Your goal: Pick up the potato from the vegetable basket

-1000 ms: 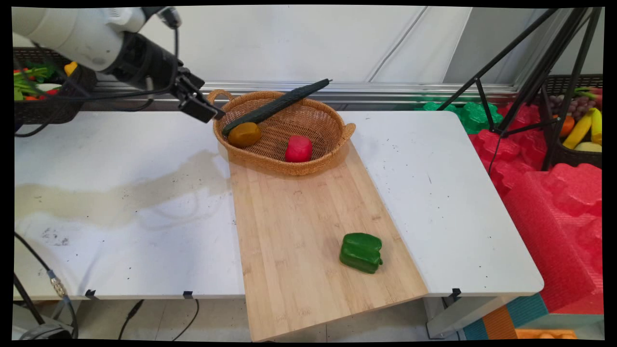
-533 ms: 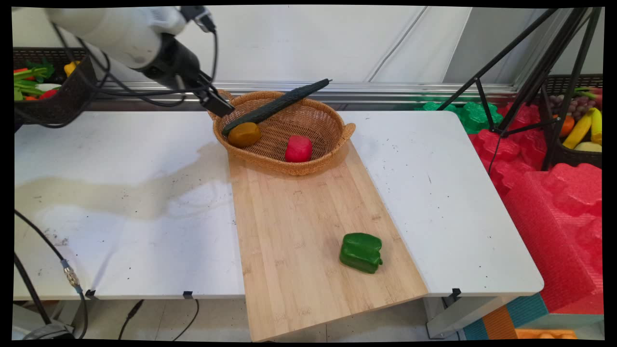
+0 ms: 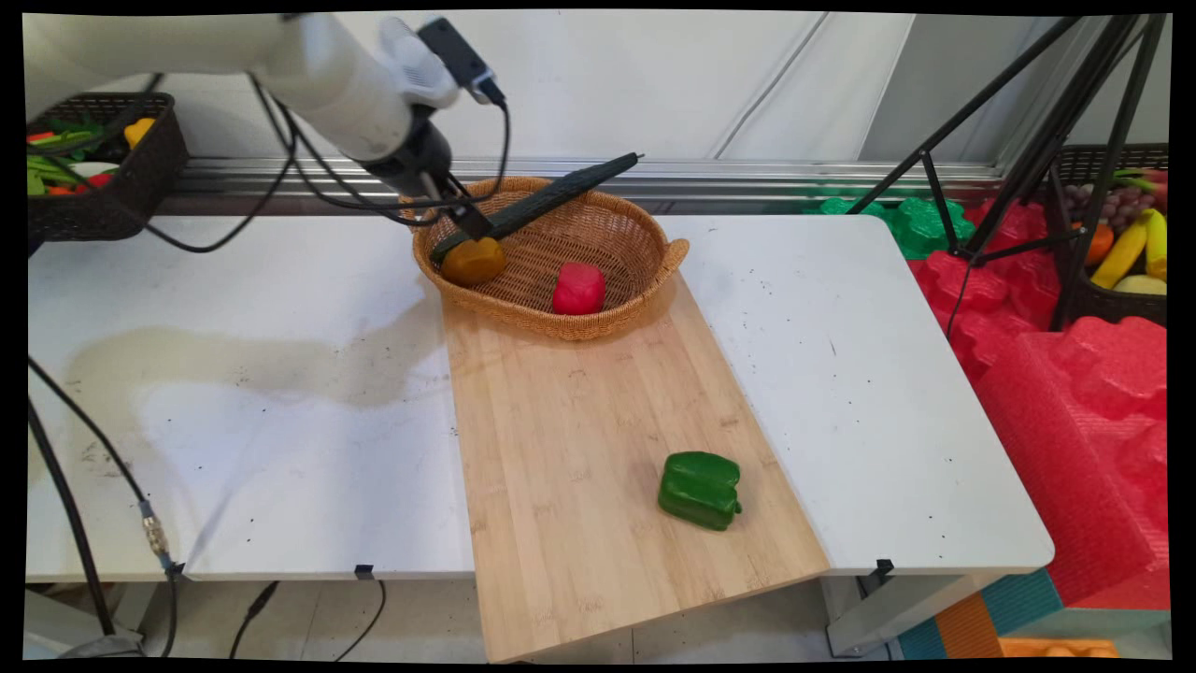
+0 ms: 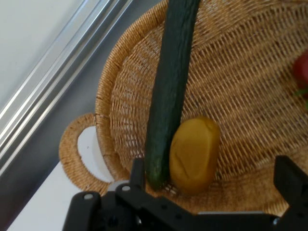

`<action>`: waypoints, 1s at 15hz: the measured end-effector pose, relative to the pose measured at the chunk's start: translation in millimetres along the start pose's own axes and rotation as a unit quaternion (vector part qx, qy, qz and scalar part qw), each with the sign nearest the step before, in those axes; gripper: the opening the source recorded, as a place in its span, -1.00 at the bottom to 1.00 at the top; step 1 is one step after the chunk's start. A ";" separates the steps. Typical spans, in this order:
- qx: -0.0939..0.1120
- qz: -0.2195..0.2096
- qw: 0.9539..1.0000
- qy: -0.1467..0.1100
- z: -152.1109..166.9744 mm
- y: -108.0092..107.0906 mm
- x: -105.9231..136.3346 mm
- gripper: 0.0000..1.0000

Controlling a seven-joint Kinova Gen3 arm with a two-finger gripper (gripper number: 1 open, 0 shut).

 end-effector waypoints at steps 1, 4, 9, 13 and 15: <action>0.003 -0.001 1.000 -0.009 13.4 5.0 6.4 1.00; 0.005 -0.003 1.000 -0.028 40.1 14.8 16.8 1.00; 0.016 -0.024 0.998 -0.059 81.1 28.3 24.9 1.00; 0.036 -0.037 0.995 -0.082 104.1 32.7 22.8 1.00; 0.045 -0.040 0.994 -0.091 112.7 32.6 20.0 1.00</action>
